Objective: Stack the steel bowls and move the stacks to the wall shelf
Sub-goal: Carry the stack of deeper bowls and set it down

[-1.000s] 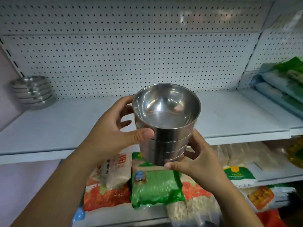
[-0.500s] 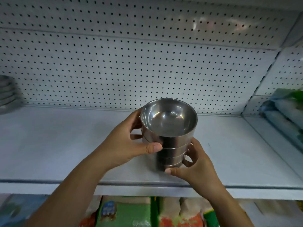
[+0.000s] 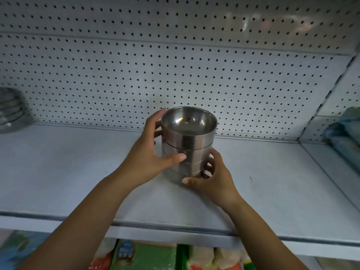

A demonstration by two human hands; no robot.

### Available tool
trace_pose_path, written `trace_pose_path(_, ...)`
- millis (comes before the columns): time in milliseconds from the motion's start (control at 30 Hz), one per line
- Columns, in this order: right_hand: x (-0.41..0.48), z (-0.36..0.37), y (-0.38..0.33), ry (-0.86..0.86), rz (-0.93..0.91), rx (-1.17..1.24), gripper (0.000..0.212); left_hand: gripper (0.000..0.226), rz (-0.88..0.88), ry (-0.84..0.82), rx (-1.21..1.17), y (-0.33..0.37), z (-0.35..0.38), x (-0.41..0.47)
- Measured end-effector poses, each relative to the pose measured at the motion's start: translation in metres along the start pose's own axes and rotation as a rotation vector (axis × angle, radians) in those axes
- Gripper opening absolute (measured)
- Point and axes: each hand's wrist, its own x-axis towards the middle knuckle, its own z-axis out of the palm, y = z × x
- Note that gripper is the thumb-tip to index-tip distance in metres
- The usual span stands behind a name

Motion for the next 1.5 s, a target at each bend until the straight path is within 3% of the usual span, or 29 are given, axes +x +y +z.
trace_pose_path(100,0.025,0.007,-0.004,0.014,-0.005,-0.018,0.111,0.089,0.086,0.116,0.141,-0.01,-0.003,0.013)
trace_pose_path(233,0.052,0.013,-0.007,0.042,0.013,-0.008,0.118,0.075,0.128,0.115,0.324,-0.02,-0.012,0.031)
trace_pose_path(600,0.1,0.014,-0.018,0.074,0.027,-0.115,0.1,0.084,0.155,-0.024,0.717,-0.029,-0.033,0.079)
trace_pose_path(700,0.106,0.013,-0.016,0.075,0.035,-0.125,0.108,0.09,0.192,-0.078,0.828,-0.032,-0.04,0.089)
trace_pose_path(767,0.109,0.013,-0.017,0.074,0.047,-0.13,0.113,0.091,0.194,-0.111,0.862,-0.034,-0.043,0.093)
trace_pose_path(1033,0.11,0.011,-0.02,0.072,0.047,-0.19,0.093,0.094,0.2,-0.154,0.844,-0.037,-0.045,0.102)
trace_pose_path(1267,0.106,0.024,-0.021,0.108,0.063,-0.259,0.097,0.089,0.176,-0.123,0.811,-0.041,-0.044,0.087)
trace_pose_path(1433,0.106,0.042,-0.03,0.151,0.095,-0.313,0.087,0.088,0.146,-0.145,0.843,-0.055,-0.056,0.073)
trace_pose_path(1500,0.106,0.047,-0.031,0.163,0.11,-0.325,0.093,0.087,0.107,-0.164,0.896,-0.062,-0.061,0.065)
